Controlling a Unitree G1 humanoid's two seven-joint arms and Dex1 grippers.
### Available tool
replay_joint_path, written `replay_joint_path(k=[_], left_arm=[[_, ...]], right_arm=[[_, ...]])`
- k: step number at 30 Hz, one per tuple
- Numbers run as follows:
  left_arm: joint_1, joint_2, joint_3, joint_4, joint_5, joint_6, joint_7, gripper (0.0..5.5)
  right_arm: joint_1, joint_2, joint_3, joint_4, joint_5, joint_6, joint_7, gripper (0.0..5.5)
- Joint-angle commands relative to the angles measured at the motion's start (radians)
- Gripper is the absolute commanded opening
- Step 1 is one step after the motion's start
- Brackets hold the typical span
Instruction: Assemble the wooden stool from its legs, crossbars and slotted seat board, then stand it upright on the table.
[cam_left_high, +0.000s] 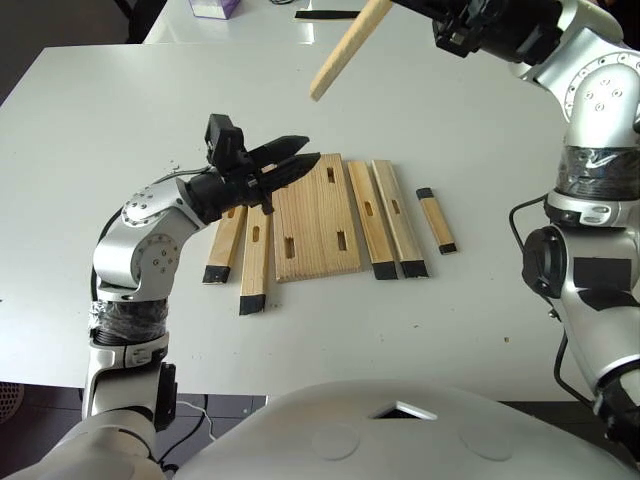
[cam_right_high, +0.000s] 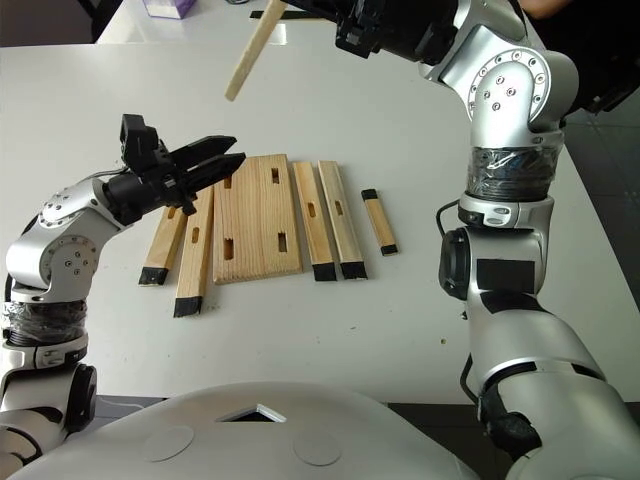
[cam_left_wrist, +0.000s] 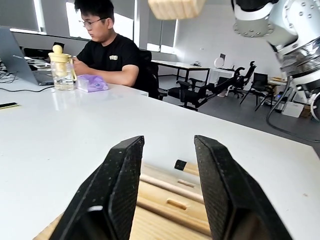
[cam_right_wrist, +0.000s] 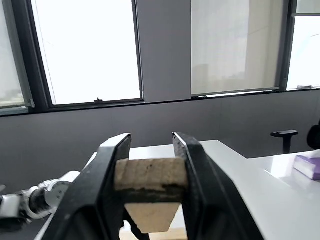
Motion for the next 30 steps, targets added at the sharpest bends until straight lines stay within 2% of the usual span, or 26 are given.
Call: replay_joint_path(k=[1, 4, 9, 14, 20, 30], left_arm=[[0.017, -0.005, 0.106, 0.068, 0.045, -0.042, 0.119, 1.87], [0.019, -0.095, 0.192, 0.073, 0.032, -0.071, 0.286, 1.87], [-0.006, -0.317, 0.302, 0.008, -0.046, -0.112, 0.615, 1.87], [-0.023, -0.418, 0.338, -0.001, -0.039, -0.144, 0.807, 1.87], [-0.062, -0.407, 0.376, 0.060, -0.023, -0.169, 0.877, 1.87], [-0.032, -0.409, 0.317, 0.069, 0.052, -0.215, 0.866, 1.87]], right_arm=[[0.062, -0.057, 0.091, 0.069, -0.172, -0.184, 0.055, 1.32], [0.111, -0.072, 0.129, 0.100, -0.248, -0.278, 0.082, 1.32], [0.156, -0.082, 0.145, 0.089, -0.280, -0.308, 0.117, 1.32], [0.201, -0.092, 0.171, 0.028, -0.295, -0.307, 0.144, 1.32], [0.248, -0.111, 0.204, 0.002, -0.335, -0.356, 0.174, 1.32], [0.299, -0.151, 0.245, 0.012, -0.325, -0.398, 0.338, 1.32]])
